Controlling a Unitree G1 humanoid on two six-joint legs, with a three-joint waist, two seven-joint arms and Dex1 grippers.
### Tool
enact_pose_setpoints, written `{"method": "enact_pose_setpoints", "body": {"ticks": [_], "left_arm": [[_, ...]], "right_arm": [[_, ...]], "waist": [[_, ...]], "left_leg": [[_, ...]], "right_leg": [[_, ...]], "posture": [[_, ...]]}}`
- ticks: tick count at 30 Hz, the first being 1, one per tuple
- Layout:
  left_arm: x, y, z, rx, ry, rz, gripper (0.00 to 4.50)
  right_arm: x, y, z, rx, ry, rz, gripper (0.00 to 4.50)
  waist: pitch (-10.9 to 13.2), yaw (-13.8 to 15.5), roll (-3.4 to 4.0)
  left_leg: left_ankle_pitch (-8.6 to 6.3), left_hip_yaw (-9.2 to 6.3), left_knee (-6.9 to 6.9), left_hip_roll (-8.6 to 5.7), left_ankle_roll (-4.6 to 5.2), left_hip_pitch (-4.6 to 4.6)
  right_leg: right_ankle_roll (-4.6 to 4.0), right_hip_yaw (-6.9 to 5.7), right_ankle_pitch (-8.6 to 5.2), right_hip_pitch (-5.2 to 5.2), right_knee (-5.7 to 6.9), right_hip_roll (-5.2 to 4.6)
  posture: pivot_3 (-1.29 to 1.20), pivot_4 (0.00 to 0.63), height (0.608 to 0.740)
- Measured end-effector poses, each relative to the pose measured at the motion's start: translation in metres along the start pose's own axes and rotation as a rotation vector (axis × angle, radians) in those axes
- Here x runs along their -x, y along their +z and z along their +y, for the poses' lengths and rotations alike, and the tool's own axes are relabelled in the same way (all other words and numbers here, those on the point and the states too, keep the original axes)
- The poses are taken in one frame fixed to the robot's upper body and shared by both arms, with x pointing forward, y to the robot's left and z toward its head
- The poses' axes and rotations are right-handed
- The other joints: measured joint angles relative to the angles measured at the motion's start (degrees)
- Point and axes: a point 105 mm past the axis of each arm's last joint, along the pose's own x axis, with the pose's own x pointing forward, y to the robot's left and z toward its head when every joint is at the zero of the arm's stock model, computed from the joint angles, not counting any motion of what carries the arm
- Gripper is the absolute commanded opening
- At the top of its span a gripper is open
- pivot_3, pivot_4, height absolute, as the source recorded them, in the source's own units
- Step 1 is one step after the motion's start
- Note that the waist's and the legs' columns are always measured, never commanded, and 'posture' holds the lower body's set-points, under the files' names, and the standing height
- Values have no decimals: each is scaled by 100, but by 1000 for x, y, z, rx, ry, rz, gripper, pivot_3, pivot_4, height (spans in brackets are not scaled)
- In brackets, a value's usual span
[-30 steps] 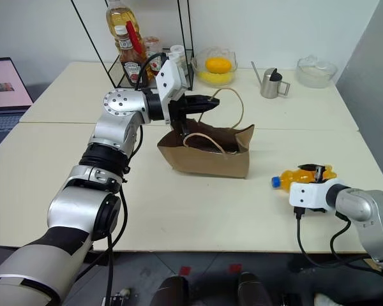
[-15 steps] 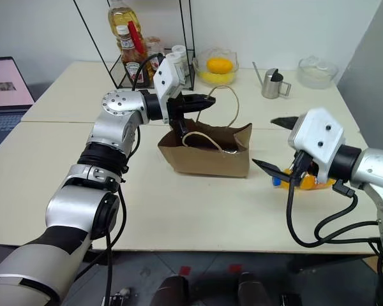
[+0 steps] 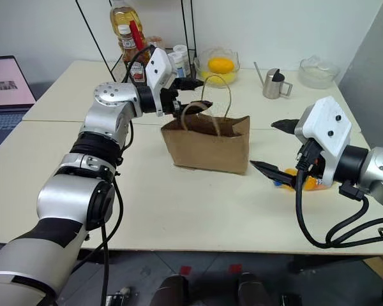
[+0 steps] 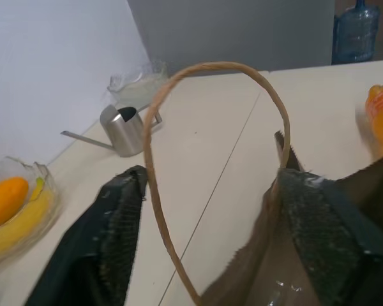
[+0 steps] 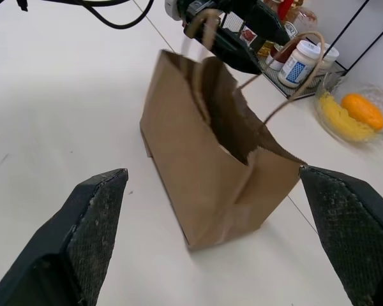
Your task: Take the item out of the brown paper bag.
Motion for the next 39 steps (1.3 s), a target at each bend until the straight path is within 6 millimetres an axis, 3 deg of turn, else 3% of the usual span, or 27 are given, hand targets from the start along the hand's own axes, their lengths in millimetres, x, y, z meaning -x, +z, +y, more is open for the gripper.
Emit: {"method": "enact_pose_setpoints", "body": {"ticks": [7, 13, 18, 20, 24, 27, 30, 34, 39], "left_arm": [[26, 3, 24, -122, 108, 59, 4382], [52, 7, 40, -96, 180, 48, 4382], [104, -14, 49, -20, 331, 83, 4382], [119, -33, 42, 30, 378, 120, 4382], [139, -61, 7, 91, 445, 170, 4382], [154, -76, -32, 124, 518, 196, 4382], [154, -91, -63, 195, 563, 213, 4382], [167, -104, -82, 238, 673, 239, 4382], [172, -107, -92, 242, 717, 260, 4382]], "right_arm": [[2, -5, -8, 1, -32, 4, 4500], [5, -7, -17, 15, -76, -10, 4500], [9, -7, -24, -3, -194, -97, 4500], [8, -13, -20, -35, -223, -111, 4500], [6, -26, -2, -87, -257, -123, 4500], [3, -39, 17, -152, -286, -152, 4500], [0, -51, 32, -229, -323, -180, 4500], [2, -78, 54, -250, -389, -119, 4500], [10, -99, 60, -246, -477, -88, 4500]], "waist": [[0, -1, 0], [0, 0, 0], [-4, -72, 7], [-4, -88, 7], [-5, -80, 4], [-6, -36, 4], [-8, 32, 0], [-13, 41, -8], [-13, 25, -9]], "left_leg": [[0, 0, 0, 0, 0, 0], [0, 0, 0, 1, 0, -1], [10, 0, -8, 12, -18, 9], [12, 0, -7, 14, -22, 6], [13, -1, 3, 15, -24, 1], [12, 0, 2, 14, -23, 5], [2, -3, 10, 13, -4, 9], [1, -1, 4, 11, -2, 43], [0, 6, -3, 12, -2, 65]], "right_leg": [[0, 1, 0, -1, -1, 0], [0, 1, 0, -1, 1, 0], [-1, 2, -1, 1, 6, 6], [-2, 0, -1, -4, 15, 7], [-2, 2, -1, 0, 18, 4], [-2, 5, -1, 4, 16, 4], [-1, 4, -1, 9, 24, 5], [0, 10, -3, 36, 21, 6], [1, 20, -3, 50, 21, 9]], "posture": [[0, 150, 740], [0, 150, 740], [0, 150, 740], [0, 150, 740], [0, 150, 740], [0, 150, 740], [0, 150, 740], [0, 150, 740], [0, 150, 740]]}}
